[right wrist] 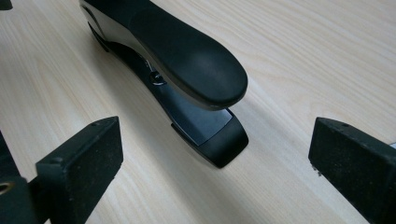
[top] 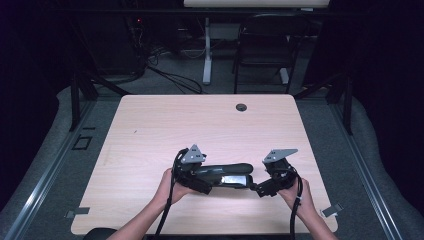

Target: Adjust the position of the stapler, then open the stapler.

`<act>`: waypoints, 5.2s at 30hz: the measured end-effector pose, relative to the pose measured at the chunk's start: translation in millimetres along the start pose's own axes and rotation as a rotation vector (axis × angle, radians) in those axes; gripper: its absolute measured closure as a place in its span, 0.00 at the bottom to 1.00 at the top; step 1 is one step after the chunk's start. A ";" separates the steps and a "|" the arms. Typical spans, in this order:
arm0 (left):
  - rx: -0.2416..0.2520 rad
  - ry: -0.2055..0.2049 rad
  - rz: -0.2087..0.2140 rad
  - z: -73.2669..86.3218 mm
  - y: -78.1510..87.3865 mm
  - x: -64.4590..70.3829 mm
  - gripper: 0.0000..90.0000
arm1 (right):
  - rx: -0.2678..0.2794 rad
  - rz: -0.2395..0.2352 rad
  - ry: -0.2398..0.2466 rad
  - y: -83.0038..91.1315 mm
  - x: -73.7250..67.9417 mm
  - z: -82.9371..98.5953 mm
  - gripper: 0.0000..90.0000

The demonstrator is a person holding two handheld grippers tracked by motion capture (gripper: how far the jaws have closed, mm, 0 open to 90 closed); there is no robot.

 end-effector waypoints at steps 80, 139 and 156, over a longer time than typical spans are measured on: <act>0.133 0.200 -0.286 37.1 -87.2 61.4 1.00 | 0.100 0.235 0.011 -70.5 -8.7 30.2 1.00; 0.338 0.141 -0.324 -6.3 -40.9 46.6 1.00 | 0.029 0.215 0.019 -70.1 -7.3 24.0 1.00; 0.356 0.136 -0.354 -14.5 -27.5 38.7 1.00 | 0.020 0.216 0.028 -70.1 -7.3 23.2 1.00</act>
Point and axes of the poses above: each handheld gripper's, and its own axes: y roughly backward along the jaws, z roughly out of its underside, x roughly to its right, the point moved 5 cm from there along -y, roughly forward along the jaws, and after that the axes turned 11 degrees about -z, right-handed, at the moved point
